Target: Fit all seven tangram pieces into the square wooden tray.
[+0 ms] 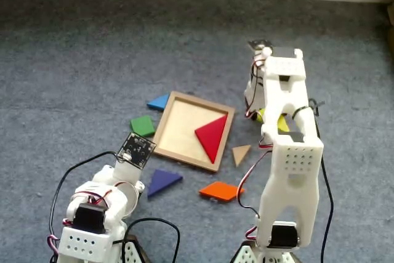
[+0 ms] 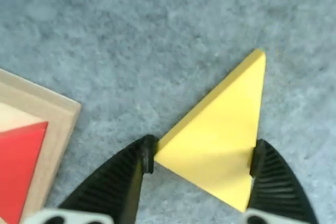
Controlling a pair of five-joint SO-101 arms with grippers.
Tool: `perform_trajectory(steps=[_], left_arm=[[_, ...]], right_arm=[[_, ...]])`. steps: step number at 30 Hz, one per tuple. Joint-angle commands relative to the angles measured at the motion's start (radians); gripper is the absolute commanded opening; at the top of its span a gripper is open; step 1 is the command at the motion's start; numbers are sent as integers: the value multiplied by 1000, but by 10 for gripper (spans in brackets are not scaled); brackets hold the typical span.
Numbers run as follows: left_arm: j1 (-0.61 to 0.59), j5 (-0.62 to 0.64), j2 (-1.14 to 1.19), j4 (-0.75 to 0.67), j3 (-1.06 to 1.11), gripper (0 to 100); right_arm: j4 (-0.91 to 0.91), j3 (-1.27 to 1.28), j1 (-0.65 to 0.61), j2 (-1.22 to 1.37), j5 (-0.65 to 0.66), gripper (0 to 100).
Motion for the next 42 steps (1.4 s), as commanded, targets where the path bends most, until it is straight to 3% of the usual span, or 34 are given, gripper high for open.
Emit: perform_trajectory(steps=[1,9,18,35,42], left_arm=[[13,-5,-28,5,19,5],[13,-5,-28,5,19,5],[13,-5,-28,5,19,5],[13,-5,-28,5,19,5],[13,-5,-28,5,19,5]], right_arm=[[15,-13,-13,-27,0,220],[45,-15,-13,-36,0,213],[193,-180,-67,-99,135,213],[188,-188,-407,-130,422,213],[61,-170,-470,-116,434,213]])
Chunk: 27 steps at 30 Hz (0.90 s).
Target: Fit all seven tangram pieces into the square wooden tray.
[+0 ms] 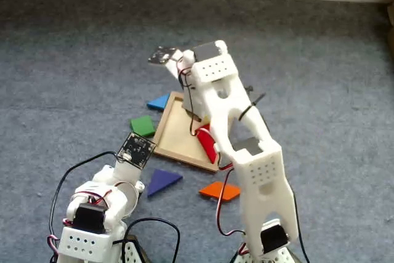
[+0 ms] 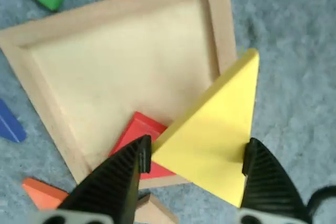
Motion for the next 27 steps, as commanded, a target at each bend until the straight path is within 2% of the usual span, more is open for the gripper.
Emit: perform_trajectory(steps=[1,6,14,23,27], left_arm=[[13,-5,-28,5,19,5],[13,-5,-28,5,19,5],[13,-5,-28,5,19,5],[13,-5,-28,5,19,5],[13,-5,-28,5,19,5]], right_arm=[[-47,-27,-44,-47,15,213],[-48,-27,-97,16,15,213],[-47,-28,-93,93,17,213],[-47,-28,-59,102,192,213],[-42,-28,-51,102,218,216]])
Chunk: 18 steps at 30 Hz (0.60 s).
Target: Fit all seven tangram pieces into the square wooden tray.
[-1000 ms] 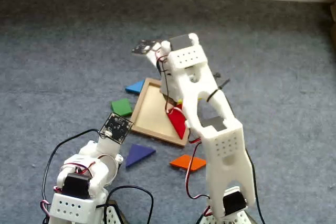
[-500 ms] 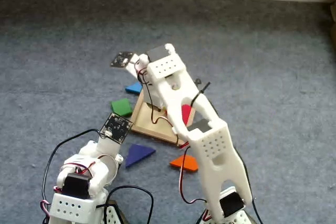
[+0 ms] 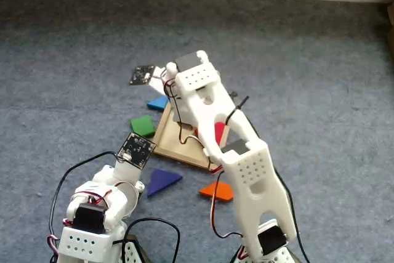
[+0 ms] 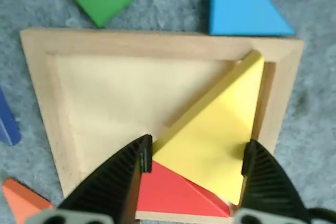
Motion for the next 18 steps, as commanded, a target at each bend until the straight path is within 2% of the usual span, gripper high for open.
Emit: perform_trajectory(steps=[1,4,10,14,18], left_arm=[[13,-5,-28,5,19,5],[13,-5,-28,5,19,5],[13,-5,-28,5,19,5],[13,-5,-28,5,19,5],[13,-5,-28,5,19,5]], right_arm=[[-1,-24,19,-5,26,217],[1,-24,21,-12,25,228],[2,-24,25,-13,21,359],[33,-35,42,-22,25,360],[139,-116,48,-79,25,359]])
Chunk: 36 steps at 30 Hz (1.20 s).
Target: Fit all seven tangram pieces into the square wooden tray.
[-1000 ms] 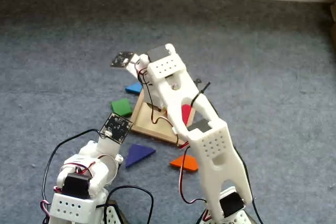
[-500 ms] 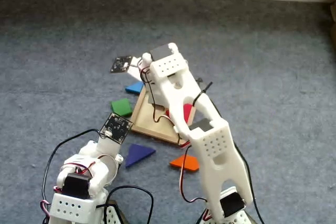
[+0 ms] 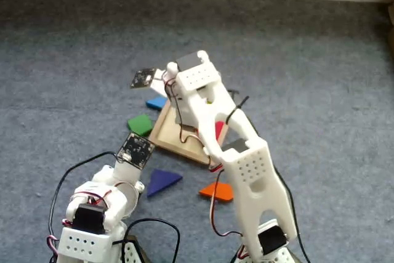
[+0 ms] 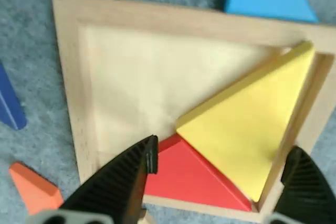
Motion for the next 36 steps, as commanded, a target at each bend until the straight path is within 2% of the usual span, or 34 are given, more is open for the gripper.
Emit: perform_trajectory(steps=[1,6,9,14,18,30,36], left_arm=[[13,-5,-28,5,19,5],[13,-5,-28,5,19,5],[13,-5,-28,5,19,5],[13,-5,-28,5,19,5],[13,-5,-28,5,19,5],[13,-5,-28,5,19,5],[13,-5,-28,5,19,5]], right_arm=[[81,-101,35,-101,6,353],[82,-97,59,-211,3,300],[82,-30,85,-289,-71,269],[81,194,116,-461,-175,202],[77,403,142,-610,-249,199],[-214,974,208,-946,-778,199],[-317,1129,208,-1012,-914,199]])
